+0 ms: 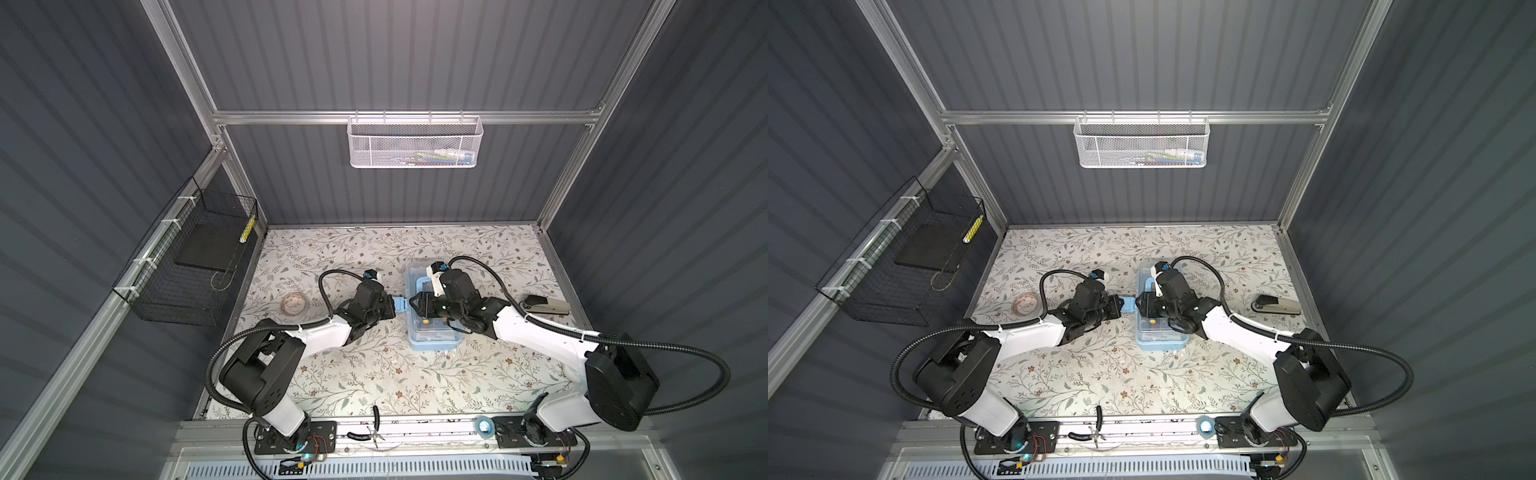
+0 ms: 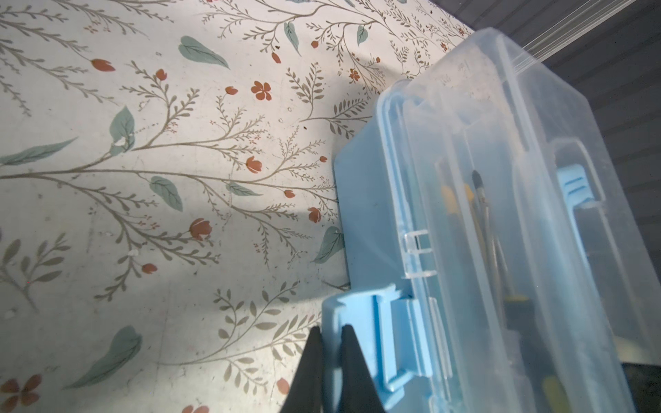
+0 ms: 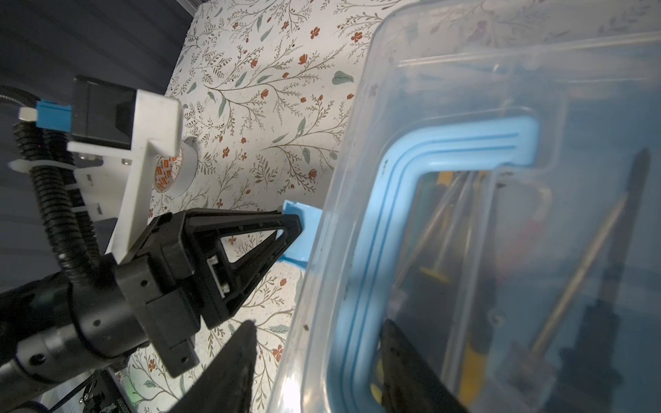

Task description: Pack the tool kit

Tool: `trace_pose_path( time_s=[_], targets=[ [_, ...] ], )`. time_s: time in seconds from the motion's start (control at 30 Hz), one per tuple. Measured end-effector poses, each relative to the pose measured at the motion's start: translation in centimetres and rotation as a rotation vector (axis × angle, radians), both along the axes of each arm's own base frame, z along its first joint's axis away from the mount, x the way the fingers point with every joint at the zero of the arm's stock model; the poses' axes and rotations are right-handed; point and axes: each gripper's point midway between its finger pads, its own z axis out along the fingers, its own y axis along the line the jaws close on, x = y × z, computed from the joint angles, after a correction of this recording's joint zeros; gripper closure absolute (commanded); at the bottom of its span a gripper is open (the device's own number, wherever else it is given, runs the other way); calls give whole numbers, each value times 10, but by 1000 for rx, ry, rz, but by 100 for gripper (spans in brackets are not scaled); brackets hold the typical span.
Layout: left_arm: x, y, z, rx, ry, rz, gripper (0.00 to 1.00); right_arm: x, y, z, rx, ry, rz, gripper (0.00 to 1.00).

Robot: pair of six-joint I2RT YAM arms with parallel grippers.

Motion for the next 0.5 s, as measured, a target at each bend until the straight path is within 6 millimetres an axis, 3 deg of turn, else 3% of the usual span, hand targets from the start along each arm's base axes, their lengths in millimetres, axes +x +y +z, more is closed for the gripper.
trace_pose_path(
  time_s=[0.3,0.5],
  targets=[
    [1,-5,5,-63,20,-11,83,0,-1,0,3,5,2,43],
    [-1,-23,30,-164,-19,-68,72,1,-1,0,5,5,1,43]
  ],
)
